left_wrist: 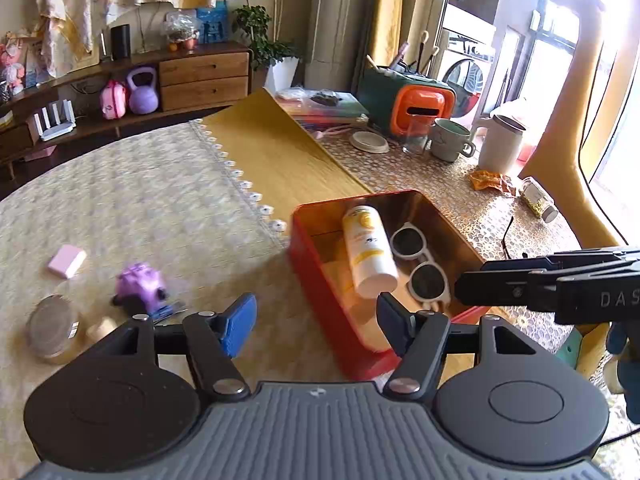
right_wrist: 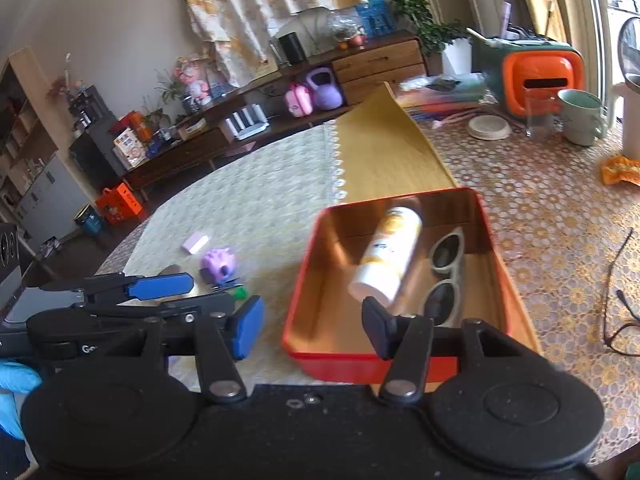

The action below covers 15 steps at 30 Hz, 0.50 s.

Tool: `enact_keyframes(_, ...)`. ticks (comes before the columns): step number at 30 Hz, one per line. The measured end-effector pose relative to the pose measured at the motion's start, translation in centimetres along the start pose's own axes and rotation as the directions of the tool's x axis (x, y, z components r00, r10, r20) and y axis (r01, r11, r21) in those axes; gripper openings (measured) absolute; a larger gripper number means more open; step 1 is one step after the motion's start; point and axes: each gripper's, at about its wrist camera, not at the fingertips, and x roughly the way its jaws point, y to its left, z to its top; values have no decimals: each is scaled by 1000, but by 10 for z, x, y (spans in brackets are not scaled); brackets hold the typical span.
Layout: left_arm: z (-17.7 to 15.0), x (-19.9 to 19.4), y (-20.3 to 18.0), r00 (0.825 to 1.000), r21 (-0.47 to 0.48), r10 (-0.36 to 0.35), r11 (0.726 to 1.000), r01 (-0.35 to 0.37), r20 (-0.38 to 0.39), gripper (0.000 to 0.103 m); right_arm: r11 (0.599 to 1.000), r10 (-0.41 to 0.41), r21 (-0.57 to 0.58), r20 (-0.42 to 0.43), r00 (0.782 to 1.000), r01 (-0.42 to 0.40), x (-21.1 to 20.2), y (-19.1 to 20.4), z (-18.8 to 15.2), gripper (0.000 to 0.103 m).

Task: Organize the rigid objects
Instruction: 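Move the left tool to the red packet while the right tool approaches the clear box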

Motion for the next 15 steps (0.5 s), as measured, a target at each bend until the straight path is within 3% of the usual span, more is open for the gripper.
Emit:
enact_keyframes(5,-13,-22,25,999,-3,42,999,-42,11,73,999,26,-46,2,1000,-26,3,25,-9,68)
enact_keyframes(11,-28,-40,54,994,-27,101,995,-101,26,73,993,34,-116,-9,999,-35,13,57,-21,81)
enact_keyframes(15,-42,-47,74,991,-61,132,990,-130,22,82,986,36,-162,-18,999,-39,20,73,-29,90)
